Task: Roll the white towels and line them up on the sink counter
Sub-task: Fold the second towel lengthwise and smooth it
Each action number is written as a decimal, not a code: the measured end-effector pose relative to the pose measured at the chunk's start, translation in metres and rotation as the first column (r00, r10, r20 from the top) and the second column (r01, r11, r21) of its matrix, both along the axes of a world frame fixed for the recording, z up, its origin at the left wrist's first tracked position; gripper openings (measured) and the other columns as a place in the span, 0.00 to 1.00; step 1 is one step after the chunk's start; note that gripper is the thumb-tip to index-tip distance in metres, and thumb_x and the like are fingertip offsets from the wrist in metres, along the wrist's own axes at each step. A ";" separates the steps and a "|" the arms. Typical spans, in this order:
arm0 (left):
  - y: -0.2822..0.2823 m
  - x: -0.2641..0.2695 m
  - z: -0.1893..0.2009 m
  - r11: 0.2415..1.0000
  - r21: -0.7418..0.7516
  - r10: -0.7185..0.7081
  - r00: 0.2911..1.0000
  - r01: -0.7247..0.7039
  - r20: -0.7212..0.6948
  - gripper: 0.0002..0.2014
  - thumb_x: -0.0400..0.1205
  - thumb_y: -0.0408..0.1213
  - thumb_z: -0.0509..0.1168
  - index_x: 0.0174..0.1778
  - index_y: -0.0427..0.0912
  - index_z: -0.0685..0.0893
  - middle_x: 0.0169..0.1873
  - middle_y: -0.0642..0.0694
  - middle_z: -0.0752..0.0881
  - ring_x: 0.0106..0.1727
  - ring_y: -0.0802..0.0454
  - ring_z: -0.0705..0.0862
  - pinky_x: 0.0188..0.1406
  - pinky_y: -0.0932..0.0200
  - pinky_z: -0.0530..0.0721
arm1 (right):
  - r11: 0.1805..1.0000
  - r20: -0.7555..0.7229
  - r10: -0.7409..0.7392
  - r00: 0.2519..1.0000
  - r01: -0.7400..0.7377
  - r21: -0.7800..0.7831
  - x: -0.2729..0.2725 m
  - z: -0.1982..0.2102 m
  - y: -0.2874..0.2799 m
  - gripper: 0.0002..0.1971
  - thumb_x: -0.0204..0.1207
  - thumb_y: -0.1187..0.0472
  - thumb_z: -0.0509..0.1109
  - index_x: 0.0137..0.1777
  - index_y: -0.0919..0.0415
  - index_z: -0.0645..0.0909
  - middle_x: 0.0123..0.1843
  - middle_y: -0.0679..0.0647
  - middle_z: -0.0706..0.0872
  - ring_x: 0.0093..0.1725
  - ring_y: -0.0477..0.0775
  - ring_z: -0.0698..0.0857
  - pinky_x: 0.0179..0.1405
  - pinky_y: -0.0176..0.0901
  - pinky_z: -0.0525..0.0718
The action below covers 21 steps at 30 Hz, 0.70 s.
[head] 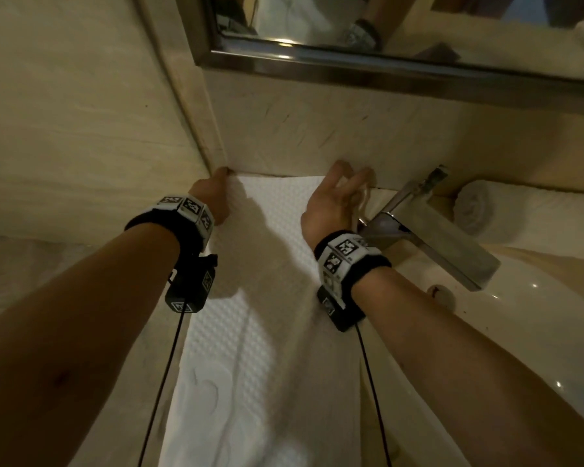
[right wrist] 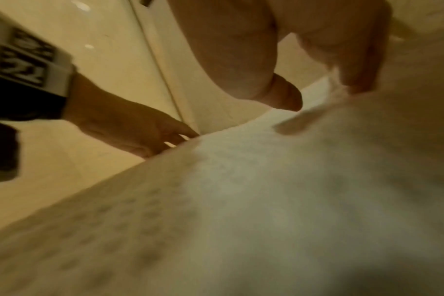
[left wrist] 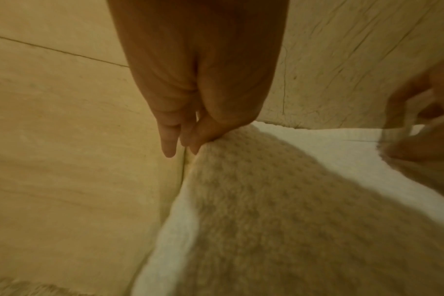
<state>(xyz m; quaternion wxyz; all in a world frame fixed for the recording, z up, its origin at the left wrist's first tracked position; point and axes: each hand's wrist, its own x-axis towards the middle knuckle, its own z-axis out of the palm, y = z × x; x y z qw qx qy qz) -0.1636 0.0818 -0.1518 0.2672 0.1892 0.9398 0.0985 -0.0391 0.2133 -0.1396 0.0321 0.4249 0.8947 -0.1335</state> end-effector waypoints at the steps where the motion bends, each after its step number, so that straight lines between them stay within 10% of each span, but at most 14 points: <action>1: 0.000 -0.001 0.000 1.000 -0.014 0.002 1.000 -0.002 -0.012 0.30 0.81 0.28 0.59 0.81 0.40 0.61 0.66 0.26 0.77 0.66 0.28 0.78 0.63 0.43 0.76 | 0.999 0.009 0.049 0.999 -0.049 -0.005 -0.002 0.000 -0.009 0.45 0.73 0.60 0.75 0.80 0.62 0.46 0.80 0.75 0.42 0.77 0.72 0.60 0.73 0.58 0.71; 9: -0.001 -0.001 0.002 0.994 -0.111 -0.031 0.992 0.017 -0.125 0.12 0.84 0.28 0.57 0.61 0.32 0.79 0.62 0.32 0.82 0.64 0.33 0.80 0.62 0.48 0.77 | 0.709 -0.103 0.647 0.755 -0.646 -0.282 -0.014 -0.021 -0.063 0.32 0.83 0.56 0.57 0.85 0.53 0.48 0.87 0.49 0.47 0.86 0.57 0.43 0.82 0.63 0.46; 14: 0.000 0.008 0.004 0.988 -0.138 0.043 0.975 -0.075 -0.217 0.12 0.85 0.33 0.57 0.58 0.32 0.81 0.58 0.30 0.83 0.61 0.31 0.81 0.57 0.46 0.80 | 0.696 0.009 0.675 0.738 -0.632 -0.340 -0.017 -0.034 -0.042 0.29 0.86 0.42 0.46 0.84 0.36 0.40 0.84 0.32 0.35 0.84 0.51 0.30 0.73 0.77 0.30; 21: 0.017 0.015 0.034 0.974 -0.184 -0.190 0.914 0.130 -0.358 0.19 0.81 0.36 0.58 0.69 0.41 0.74 0.59 0.35 0.83 0.60 0.34 0.82 0.57 0.45 0.80 | 0.741 0.044 0.632 0.774 -0.587 -0.326 -0.013 -0.031 -0.035 0.31 0.85 0.41 0.46 0.84 0.39 0.37 0.83 0.31 0.33 0.83 0.50 0.27 0.72 0.77 0.28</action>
